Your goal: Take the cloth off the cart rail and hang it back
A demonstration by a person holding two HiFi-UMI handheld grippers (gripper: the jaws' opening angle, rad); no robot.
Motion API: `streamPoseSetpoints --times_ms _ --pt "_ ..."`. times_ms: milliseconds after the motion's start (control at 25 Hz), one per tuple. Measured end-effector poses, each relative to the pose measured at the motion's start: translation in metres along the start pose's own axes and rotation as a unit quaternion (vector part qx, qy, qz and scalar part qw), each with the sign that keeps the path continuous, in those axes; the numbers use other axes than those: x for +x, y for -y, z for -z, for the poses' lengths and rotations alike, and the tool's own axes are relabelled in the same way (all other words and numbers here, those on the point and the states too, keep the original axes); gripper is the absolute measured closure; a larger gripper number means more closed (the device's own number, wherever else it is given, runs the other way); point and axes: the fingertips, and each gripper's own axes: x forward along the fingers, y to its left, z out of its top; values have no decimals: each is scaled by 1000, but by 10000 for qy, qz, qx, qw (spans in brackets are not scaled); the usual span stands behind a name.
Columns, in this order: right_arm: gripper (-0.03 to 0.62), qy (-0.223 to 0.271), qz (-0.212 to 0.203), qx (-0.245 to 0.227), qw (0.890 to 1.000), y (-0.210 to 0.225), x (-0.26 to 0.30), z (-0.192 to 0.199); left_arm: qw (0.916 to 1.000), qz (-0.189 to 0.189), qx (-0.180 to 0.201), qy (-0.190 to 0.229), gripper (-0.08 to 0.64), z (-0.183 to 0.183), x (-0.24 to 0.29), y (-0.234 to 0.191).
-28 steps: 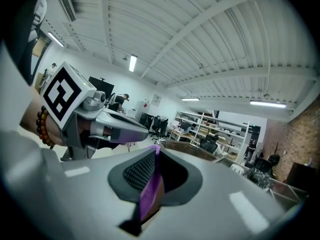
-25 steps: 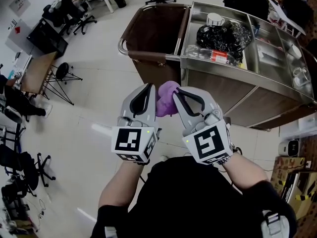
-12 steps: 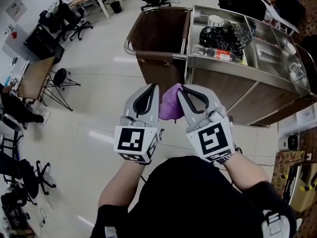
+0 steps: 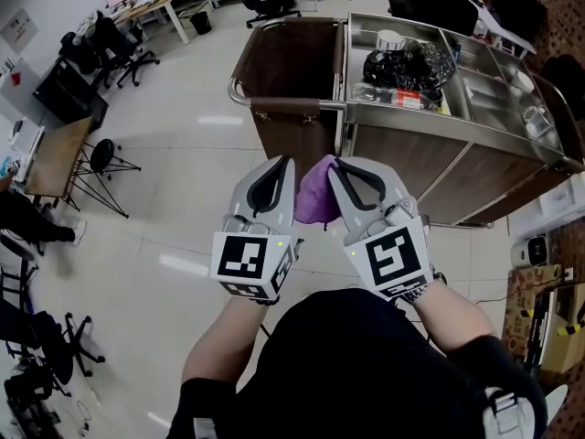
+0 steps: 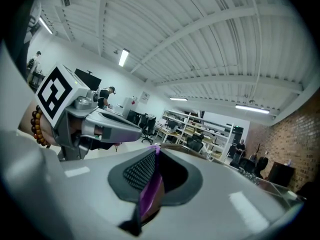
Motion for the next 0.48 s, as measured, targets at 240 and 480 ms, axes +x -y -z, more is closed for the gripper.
streamPoseSetpoints --times_ms 240,480 --pt "571 -70 166 -6 9998 -21 5 0 9999 121 -41 11 563 8 -17 -12" --pt "571 201 259 -466 9984 -30 7 -16 9997 244 -46 74 561 1 -26 -17"
